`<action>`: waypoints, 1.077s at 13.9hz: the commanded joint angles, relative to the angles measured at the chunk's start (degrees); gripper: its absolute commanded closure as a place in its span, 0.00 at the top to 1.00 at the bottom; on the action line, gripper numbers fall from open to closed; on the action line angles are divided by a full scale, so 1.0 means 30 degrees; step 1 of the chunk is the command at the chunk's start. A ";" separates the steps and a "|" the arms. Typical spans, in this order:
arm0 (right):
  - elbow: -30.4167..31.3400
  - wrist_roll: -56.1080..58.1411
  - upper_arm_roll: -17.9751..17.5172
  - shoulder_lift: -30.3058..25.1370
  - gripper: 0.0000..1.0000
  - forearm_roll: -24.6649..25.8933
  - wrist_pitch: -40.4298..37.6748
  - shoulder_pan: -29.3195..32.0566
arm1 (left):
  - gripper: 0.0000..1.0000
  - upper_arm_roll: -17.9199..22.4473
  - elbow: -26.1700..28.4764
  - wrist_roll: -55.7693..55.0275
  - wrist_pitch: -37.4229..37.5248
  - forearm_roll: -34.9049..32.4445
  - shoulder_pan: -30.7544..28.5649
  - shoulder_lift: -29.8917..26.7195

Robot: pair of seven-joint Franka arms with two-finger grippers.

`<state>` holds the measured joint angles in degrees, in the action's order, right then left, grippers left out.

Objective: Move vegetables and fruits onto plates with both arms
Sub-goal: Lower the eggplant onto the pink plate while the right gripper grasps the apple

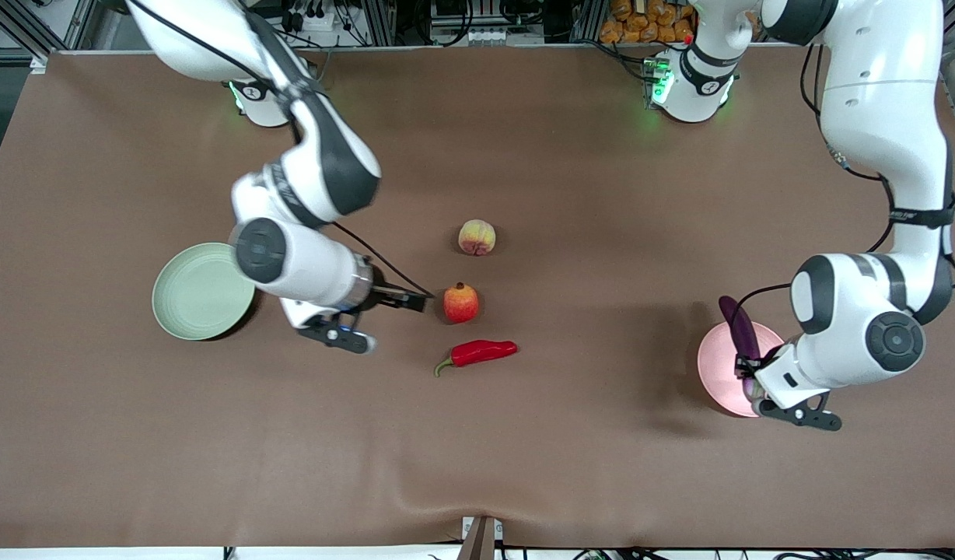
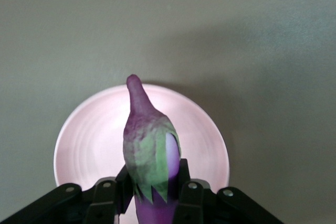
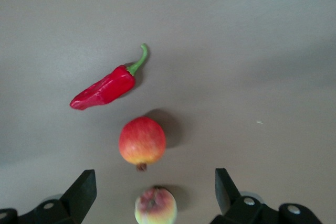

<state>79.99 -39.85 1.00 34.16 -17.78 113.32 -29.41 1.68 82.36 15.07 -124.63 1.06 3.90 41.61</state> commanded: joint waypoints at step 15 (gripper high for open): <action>0.0289 -0.3738 0.0165 0.4082 1.00 0.2031 0.4649 -0.2882 | 0.53 -0.0032 -0.2024 -0.0656 -0.2751 0.2252 -0.1359 0.2682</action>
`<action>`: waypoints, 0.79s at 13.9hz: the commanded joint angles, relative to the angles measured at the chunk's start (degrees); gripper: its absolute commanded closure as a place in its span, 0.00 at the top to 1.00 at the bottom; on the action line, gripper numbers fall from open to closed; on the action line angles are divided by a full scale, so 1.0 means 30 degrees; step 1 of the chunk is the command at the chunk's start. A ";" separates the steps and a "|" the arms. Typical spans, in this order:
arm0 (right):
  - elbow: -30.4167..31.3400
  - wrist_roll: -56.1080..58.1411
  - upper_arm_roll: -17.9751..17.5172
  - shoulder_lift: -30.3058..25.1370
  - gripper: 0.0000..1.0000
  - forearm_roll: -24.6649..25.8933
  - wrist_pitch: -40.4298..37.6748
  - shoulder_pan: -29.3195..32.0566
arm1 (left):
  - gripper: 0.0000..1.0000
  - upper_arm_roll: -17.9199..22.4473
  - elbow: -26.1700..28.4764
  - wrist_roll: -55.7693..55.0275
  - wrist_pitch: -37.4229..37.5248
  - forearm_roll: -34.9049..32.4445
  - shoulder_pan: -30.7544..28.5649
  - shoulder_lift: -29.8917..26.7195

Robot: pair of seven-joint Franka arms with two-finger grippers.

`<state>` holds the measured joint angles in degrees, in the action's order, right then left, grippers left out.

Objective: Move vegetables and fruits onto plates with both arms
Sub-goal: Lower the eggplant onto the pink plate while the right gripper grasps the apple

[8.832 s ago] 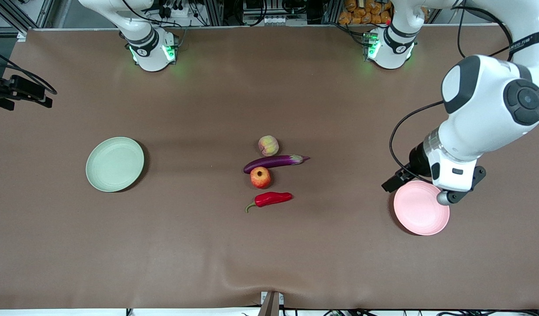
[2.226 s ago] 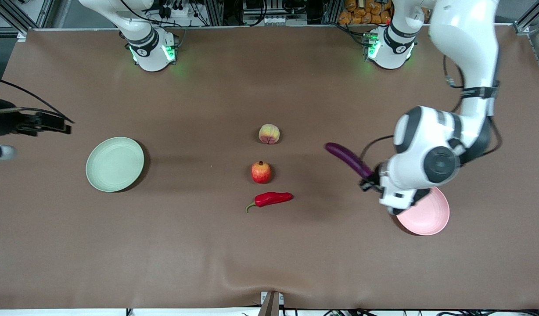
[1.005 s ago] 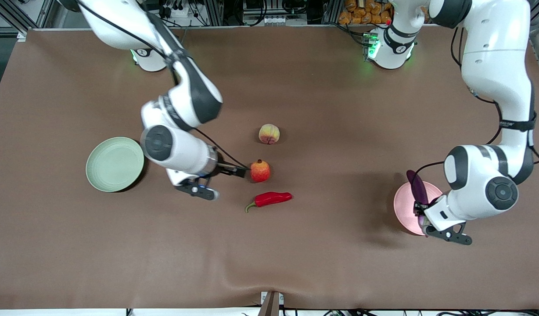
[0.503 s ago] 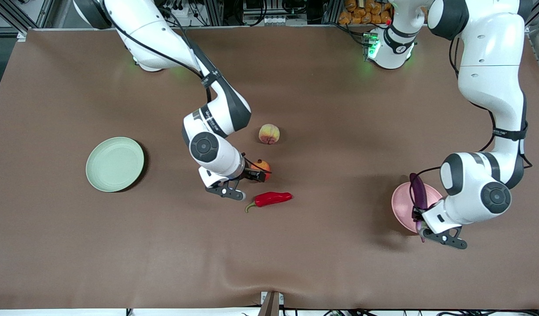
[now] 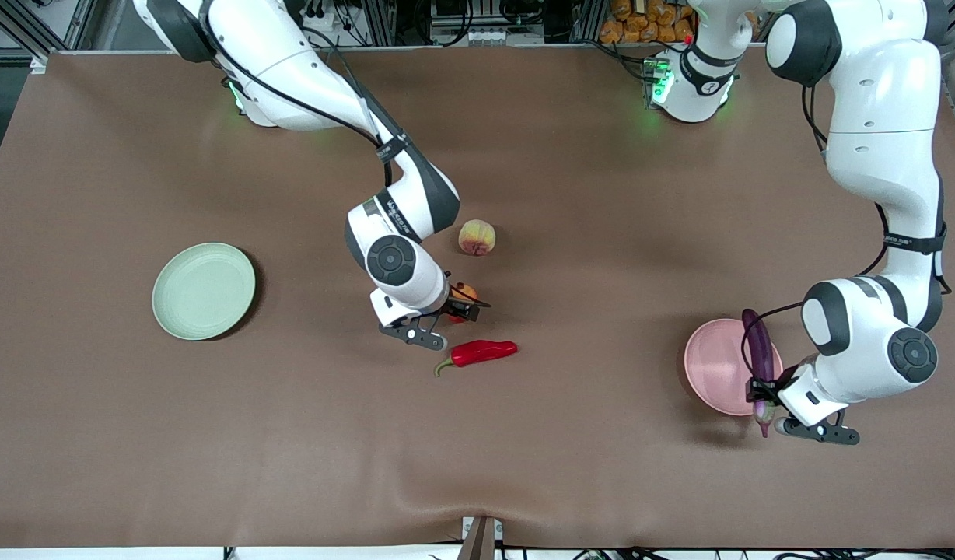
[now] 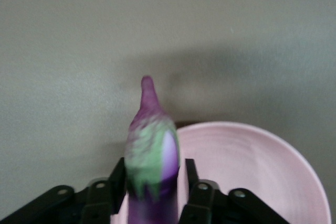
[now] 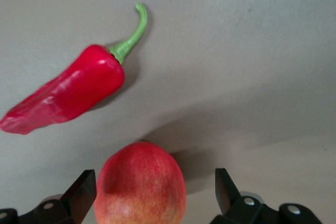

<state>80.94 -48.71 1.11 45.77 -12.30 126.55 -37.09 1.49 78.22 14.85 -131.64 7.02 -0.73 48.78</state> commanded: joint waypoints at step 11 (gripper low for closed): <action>-0.0056 -0.3601 -0.0017 0.0711 0.52 0.0231 0.0532 -0.0761 | 1.00 0.0058 -0.0615 -0.0759 -0.1031 0.0149 0.0272 0.0176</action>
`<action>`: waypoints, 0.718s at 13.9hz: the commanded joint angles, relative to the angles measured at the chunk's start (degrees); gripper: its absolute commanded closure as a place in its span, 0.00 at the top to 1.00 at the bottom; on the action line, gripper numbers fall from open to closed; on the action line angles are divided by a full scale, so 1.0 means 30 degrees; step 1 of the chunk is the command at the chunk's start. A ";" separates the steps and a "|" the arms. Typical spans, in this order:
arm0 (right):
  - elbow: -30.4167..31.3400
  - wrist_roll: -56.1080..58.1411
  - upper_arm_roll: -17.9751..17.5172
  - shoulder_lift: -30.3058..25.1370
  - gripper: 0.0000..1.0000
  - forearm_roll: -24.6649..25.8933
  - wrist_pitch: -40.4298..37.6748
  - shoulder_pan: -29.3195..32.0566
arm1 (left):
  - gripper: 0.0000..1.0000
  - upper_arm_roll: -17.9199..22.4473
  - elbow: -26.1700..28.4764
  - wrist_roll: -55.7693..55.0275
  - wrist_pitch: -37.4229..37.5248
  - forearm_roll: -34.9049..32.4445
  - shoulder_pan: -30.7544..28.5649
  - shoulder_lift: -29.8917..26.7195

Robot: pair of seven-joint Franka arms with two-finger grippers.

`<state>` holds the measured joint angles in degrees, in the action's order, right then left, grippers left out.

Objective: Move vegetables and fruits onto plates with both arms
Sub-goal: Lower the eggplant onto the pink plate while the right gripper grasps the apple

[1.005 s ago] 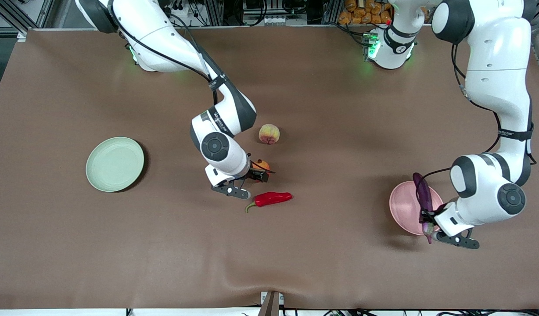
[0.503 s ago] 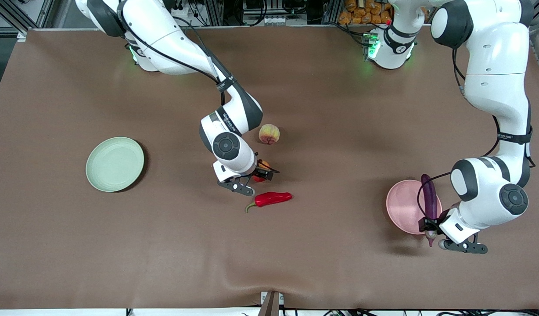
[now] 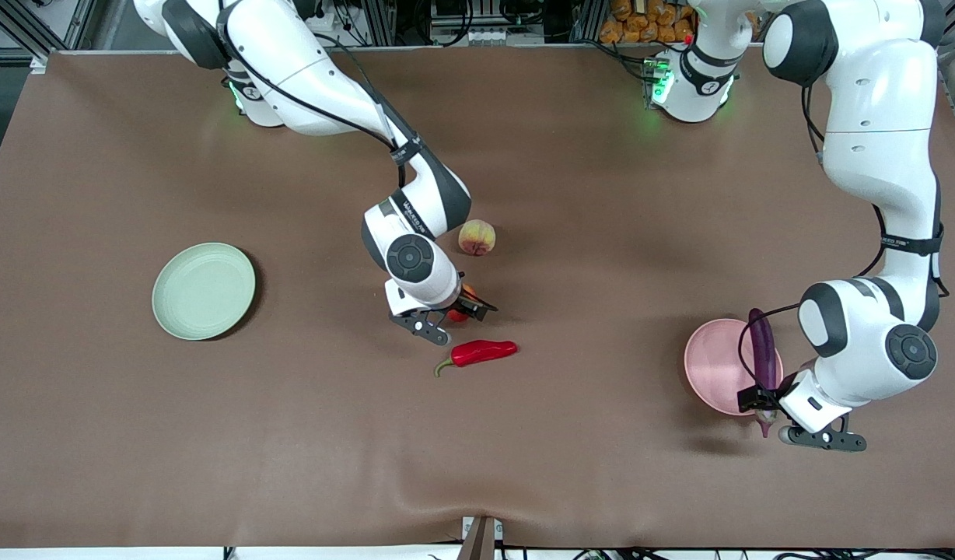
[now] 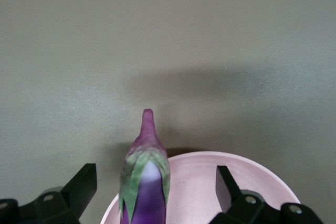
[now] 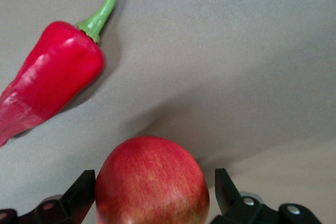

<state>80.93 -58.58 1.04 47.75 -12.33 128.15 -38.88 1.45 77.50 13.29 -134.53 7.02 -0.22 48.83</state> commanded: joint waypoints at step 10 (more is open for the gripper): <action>-0.1458 0.3929 0.0796 -0.4366 0.00 0.1269 -1.0387 0.2729 | 1.00 -0.0160 -0.0345 -0.4419 0.1801 0.0208 0.1506 -0.1334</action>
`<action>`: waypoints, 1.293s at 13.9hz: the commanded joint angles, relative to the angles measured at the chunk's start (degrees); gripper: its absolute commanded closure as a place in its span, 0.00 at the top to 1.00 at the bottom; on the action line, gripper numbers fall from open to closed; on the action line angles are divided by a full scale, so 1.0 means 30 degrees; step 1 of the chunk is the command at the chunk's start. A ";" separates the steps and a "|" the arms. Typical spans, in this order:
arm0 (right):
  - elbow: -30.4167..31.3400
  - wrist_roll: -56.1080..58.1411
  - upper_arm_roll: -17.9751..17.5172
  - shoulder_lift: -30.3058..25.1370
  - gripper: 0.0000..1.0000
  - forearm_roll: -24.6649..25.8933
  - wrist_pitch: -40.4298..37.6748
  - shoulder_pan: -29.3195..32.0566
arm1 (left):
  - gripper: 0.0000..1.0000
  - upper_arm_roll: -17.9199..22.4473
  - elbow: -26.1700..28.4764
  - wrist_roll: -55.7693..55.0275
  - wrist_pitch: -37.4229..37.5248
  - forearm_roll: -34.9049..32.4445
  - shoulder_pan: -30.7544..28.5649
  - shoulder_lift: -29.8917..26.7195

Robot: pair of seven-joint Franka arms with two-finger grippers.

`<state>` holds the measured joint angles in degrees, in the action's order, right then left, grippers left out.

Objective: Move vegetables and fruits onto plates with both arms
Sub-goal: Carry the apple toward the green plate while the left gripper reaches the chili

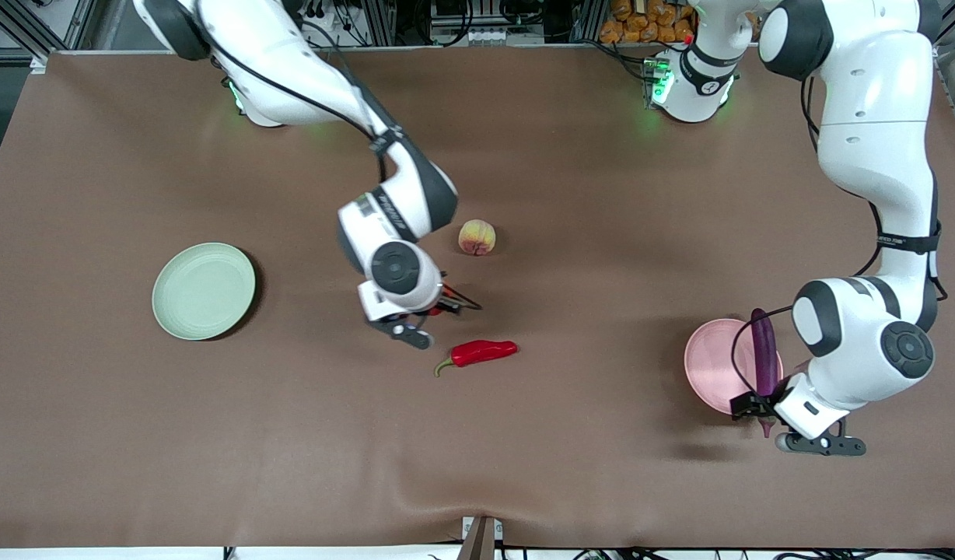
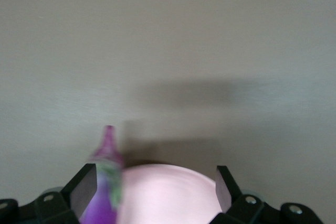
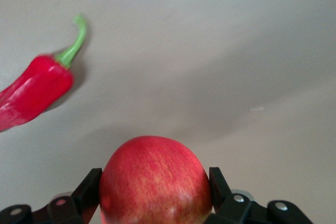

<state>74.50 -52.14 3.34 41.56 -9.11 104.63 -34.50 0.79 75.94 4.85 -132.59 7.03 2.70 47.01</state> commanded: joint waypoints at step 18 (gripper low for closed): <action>1.5445 2.1801 0.2195 -1.0256 0.00 0.2071 0.5219 1.2556 | 1.00 0.0058 0.0203 -2.8848 -0.0504 0.0353 1.0055 0.0150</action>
<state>115.66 10.12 10.08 10.24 -3.82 113.00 2.30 0.41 76.74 -75.35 -130.69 7.12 31.40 46.48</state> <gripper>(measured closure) 0.132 0.000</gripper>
